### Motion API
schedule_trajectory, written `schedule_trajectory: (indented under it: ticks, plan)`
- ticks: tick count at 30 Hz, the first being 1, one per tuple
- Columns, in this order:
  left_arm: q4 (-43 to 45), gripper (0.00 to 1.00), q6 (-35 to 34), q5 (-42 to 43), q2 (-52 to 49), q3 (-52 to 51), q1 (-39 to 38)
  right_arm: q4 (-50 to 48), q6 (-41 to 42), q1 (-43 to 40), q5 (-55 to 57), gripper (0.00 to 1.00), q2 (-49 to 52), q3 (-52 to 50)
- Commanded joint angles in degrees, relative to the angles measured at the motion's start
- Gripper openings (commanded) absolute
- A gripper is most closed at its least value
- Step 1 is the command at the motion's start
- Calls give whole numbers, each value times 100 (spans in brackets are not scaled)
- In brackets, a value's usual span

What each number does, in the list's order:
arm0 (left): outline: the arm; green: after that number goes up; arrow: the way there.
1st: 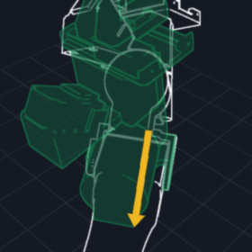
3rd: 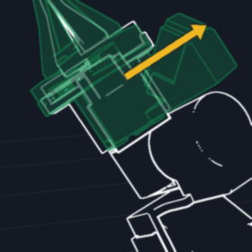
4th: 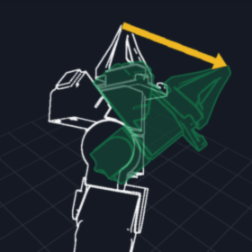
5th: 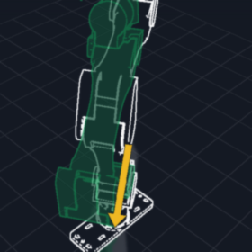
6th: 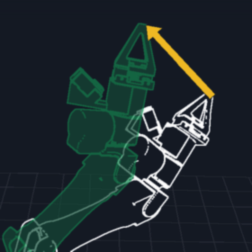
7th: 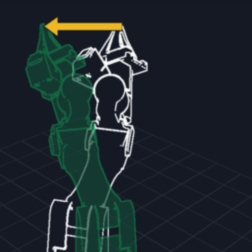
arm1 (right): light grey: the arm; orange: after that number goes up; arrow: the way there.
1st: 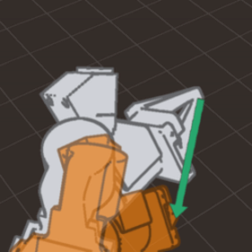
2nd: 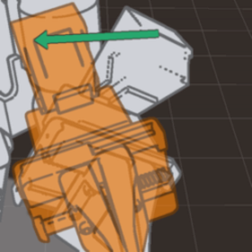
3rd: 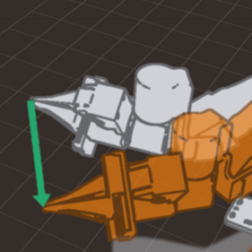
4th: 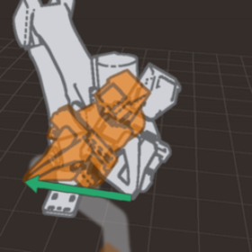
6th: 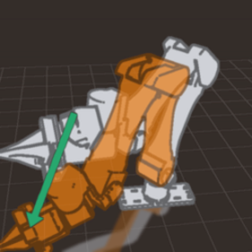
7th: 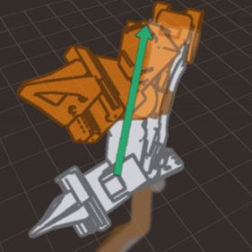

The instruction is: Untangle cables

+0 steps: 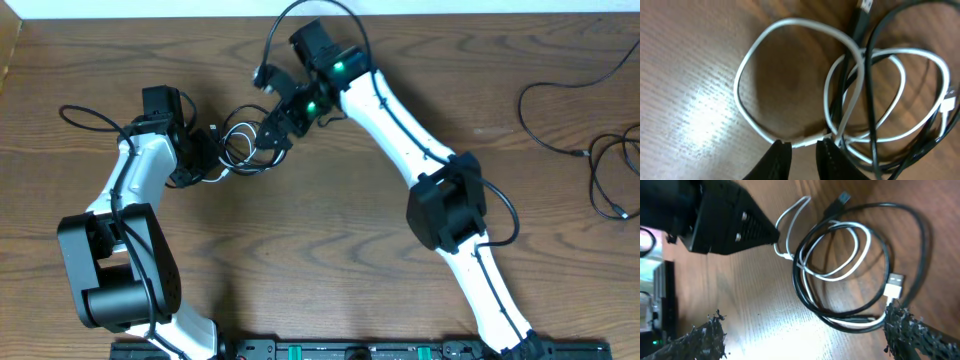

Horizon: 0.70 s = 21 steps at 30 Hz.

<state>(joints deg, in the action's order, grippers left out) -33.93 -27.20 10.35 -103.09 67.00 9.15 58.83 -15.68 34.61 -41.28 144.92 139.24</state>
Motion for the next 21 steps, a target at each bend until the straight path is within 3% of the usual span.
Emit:
schedule_trajectory:
  ticks: [1, 6, 21]
  plan:
    - [101, 26, -13, -59, -68, -15, 2, -142, -68, 114, 238, 99, 105, -166]
    - [199, 31, -15, -57, -68, -15, 2, -439, -66, 162, 232, 99, 105, -599]
    - [734, 32, -98, -55, -76, -313, 2, -1648, -70, 566, 424, 99, 107, -1493]
